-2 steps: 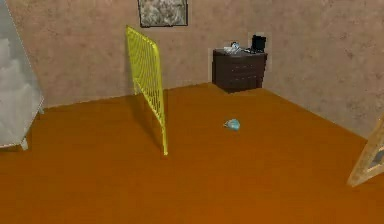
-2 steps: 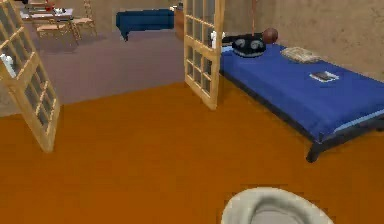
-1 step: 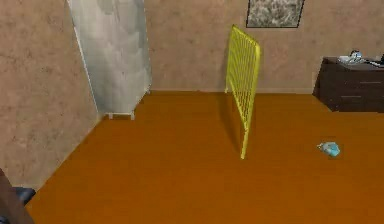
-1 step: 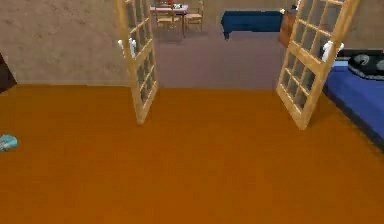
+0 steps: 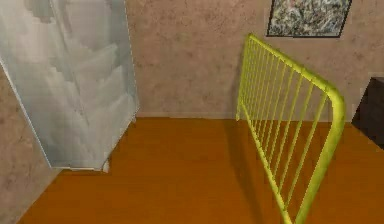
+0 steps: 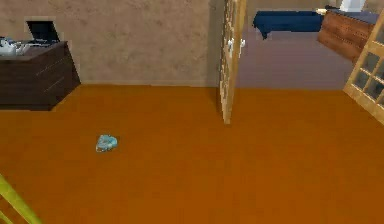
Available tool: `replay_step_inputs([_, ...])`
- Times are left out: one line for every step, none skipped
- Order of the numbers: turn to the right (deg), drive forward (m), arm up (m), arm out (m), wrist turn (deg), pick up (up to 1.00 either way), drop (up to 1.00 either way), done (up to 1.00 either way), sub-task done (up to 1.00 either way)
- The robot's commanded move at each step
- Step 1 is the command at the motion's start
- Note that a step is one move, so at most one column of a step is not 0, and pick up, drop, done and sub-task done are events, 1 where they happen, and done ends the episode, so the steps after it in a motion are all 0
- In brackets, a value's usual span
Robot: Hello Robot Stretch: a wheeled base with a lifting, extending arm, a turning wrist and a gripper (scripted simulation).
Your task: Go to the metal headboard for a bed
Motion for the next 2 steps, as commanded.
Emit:
replay_step_inputs([-39.0, 0.00, 0.00, 0.00, 0.0, 0.00, 0.00, 0.00, 0.00])
replay_step_inputs([0.0, 0.05, 0.00, 0.00, 0.0, 0.00, 0.00, 0.00, 0.00])
